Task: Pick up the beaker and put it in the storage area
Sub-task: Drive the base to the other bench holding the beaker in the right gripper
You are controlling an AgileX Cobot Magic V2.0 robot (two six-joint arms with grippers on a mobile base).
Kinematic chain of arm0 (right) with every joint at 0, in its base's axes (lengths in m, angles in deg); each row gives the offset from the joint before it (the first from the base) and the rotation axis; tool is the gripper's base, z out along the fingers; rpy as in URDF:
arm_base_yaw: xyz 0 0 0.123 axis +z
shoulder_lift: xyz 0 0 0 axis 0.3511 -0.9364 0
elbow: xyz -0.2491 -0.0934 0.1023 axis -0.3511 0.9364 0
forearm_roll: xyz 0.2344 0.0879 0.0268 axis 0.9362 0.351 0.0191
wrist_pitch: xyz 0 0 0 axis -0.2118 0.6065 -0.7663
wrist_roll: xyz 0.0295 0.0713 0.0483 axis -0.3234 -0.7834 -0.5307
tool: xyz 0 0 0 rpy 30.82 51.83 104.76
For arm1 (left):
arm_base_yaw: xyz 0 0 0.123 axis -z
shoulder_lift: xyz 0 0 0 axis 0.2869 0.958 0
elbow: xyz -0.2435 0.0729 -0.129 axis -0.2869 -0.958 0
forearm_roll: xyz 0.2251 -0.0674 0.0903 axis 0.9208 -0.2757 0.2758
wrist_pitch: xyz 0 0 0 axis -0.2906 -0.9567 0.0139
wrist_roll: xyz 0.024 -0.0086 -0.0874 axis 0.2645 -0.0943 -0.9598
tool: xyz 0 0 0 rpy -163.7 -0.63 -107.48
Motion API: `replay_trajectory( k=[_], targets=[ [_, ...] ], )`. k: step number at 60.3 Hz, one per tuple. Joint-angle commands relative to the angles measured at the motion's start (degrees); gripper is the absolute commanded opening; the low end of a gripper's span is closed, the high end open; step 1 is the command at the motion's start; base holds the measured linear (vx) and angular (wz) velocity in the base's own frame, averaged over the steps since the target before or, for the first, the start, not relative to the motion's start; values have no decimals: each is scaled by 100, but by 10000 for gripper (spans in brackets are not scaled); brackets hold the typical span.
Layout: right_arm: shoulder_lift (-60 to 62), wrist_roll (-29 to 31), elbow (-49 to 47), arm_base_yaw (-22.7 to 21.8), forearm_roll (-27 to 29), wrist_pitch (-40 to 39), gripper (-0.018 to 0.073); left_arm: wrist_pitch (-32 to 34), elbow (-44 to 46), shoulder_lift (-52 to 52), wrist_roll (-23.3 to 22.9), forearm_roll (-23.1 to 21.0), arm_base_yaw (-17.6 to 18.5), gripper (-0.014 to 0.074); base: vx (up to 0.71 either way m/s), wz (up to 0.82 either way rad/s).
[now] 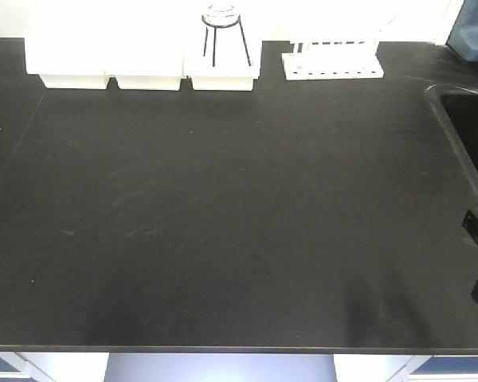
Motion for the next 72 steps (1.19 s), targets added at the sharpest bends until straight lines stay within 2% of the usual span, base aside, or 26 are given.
replay_trajectory(
  k=[1, 28, 72],
  targets=[
    [-37, 33, -200, -1, -17, -477, -4, 481, -125, -100, -33, -32, 37, -8, -1, 3],
    [-37, 33, -200, -1, -17, -471, -4, 481, -125, -100, -33, -32, 37, -8, -11, 0],
    [-37, 33, -200, -1, -17, -471, -4, 481, -125, -100, -33, -32, 37, -8, -33, -19]
  ],
)
